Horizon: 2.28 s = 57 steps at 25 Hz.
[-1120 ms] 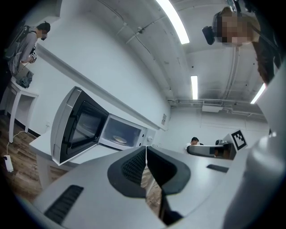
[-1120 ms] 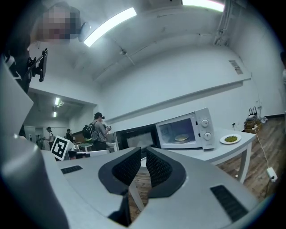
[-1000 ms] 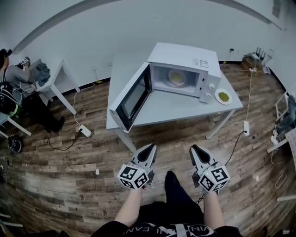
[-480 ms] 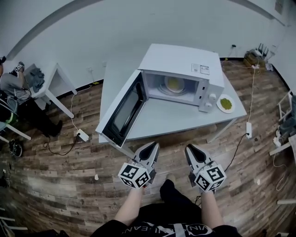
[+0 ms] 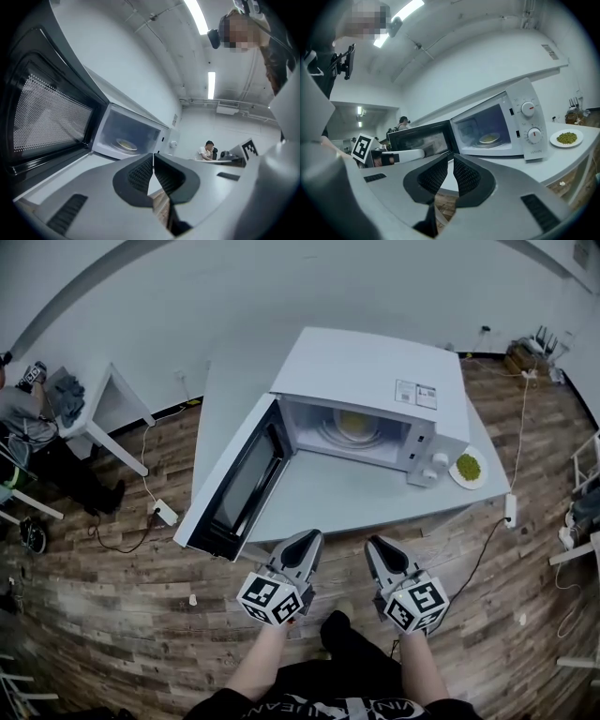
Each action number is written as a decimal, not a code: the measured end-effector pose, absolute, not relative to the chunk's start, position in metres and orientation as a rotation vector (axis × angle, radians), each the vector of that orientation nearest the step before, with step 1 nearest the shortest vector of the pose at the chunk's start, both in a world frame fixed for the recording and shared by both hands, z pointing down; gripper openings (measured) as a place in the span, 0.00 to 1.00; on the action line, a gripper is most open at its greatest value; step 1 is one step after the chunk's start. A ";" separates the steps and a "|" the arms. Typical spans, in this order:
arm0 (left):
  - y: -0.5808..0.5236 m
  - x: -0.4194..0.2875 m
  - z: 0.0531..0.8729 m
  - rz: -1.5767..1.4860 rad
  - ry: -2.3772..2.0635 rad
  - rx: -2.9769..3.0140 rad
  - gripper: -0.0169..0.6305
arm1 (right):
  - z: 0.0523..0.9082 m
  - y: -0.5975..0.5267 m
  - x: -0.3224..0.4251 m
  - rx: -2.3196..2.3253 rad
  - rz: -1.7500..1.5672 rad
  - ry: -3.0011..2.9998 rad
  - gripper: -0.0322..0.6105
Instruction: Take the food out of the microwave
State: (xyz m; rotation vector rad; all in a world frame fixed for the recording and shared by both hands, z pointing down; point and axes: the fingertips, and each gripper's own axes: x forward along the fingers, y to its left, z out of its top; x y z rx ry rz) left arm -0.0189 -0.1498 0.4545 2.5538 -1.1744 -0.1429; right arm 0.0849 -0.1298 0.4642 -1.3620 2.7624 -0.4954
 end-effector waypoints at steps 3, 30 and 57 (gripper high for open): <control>-0.164 -0.015 0.461 -0.122 -1.192 2.538 0.05 | 0.470 -0.143 0.086 -1.348 -0.502 2.779 0.14; -0.266 0.003 0.491 -0.121 -1.142 2.537 0.05 | 0.497 -0.274 0.068 -1.539 -0.224 2.987 0.14; -0.324 0.003 0.515 -0.123 -1.057 2.512 0.05 | 0.520 -0.402 0.058 -1.968 0.021 3.138 0.24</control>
